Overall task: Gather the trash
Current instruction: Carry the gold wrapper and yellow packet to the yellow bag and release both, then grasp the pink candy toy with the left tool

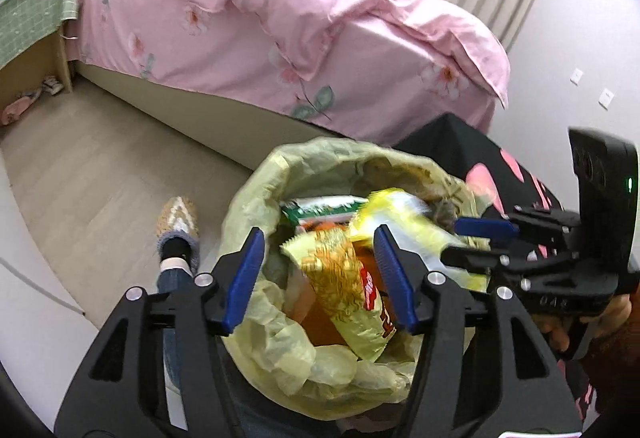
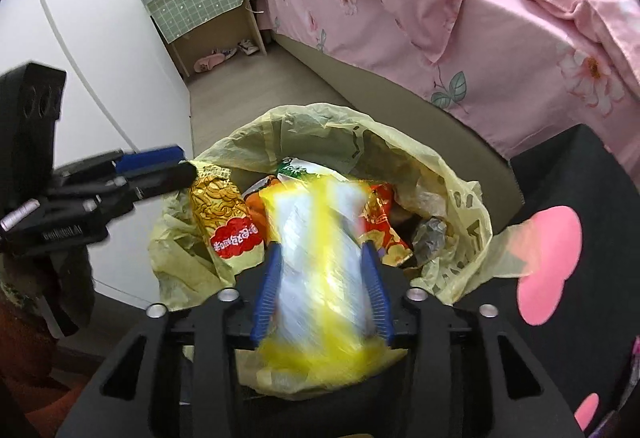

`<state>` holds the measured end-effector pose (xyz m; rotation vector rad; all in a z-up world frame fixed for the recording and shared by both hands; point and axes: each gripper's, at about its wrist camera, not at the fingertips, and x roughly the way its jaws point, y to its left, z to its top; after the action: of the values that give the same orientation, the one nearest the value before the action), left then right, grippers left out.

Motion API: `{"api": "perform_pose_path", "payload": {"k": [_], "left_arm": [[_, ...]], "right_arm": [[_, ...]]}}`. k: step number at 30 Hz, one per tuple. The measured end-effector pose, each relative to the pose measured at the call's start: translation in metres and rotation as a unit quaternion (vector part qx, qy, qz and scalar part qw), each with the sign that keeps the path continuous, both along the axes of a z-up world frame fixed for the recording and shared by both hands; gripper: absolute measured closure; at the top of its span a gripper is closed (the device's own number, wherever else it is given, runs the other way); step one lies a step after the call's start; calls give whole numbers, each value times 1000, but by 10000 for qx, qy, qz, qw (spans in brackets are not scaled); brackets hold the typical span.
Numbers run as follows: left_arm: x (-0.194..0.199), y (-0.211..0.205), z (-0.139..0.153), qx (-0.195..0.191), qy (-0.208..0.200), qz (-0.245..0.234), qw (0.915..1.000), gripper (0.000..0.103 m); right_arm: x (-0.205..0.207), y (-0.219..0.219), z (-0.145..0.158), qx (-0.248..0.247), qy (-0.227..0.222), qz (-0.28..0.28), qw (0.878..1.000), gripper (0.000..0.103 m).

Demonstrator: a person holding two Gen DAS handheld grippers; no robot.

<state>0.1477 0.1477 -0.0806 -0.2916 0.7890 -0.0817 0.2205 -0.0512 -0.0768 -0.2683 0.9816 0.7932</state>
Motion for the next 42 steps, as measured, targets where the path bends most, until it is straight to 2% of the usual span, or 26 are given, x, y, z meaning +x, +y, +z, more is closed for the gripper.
{"api": "perform_pose_path", "payload": {"k": [3, 7, 12, 14, 18, 21, 24, 27, 30, 33, 36, 38, 42], "left_arm": [[-8, 7, 17, -28, -183, 331, 9993, 46], [-18, 3, 43, 53, -513, 534, 9972, 45], [-24, -31, 66, 121, -751, 139, 9970, 43], [-23, -54, 70, 115, -793, -146, 9967, 43], [-16, -102, 69, 108, -800, -703, 9943, 43], [-11, -142, 63, 106, -727, -1174, 9904, 42], [-9, -186, 56, 81, -590, -1648, 9845, 42], [-7, -227, 48, 200, -498, -2099, 9763, 42], [-7, -258, 42, 246, -424, -2416, 9691, 42], [-5, -283, 39, 278, -389, -2612, 9641, 41], [-1, -303, 36, 370, -381, -2716, 9609, 35], [8, -315, 35, 286, -331, -2751, 9604, 33], [41, -349, 40, -161, -237, -2890, 9569, 15]], "right_arm": [[-7, -7, 10, 41, -217, -17, 9998, 49], [-16, -32, 33, 437, -438, -255, 9978, 48], [-46, -84, 70, 729, -1103, -659, 9890, 48], [-54, -104, 78, 804, -1229, -819, 9858, 45], [-81, -172, 89, 1084, -1339, -1267, 9769, 42], [-100, -231, 89, 1226, -1271, -1769, 9682, 41], [-117, -275, 84, 925, -1198, -2168, 9644, 41], [-144, -313, 82, 691, -1576, -2687, 9477, 41], [-158, -331, 74, 607, -1650, -2914, 9403, 41], [-166, -342, 60, 577, -1585, -2945, 9406, 41], [-172, -346, 42, 573, -1548, -3016, 9390, 41], [-171, -350, 36, 621, -1459, -3072, 9384, 41], [-176, -361, 18, 831, -1284, -3422, 9271, 41]]}}
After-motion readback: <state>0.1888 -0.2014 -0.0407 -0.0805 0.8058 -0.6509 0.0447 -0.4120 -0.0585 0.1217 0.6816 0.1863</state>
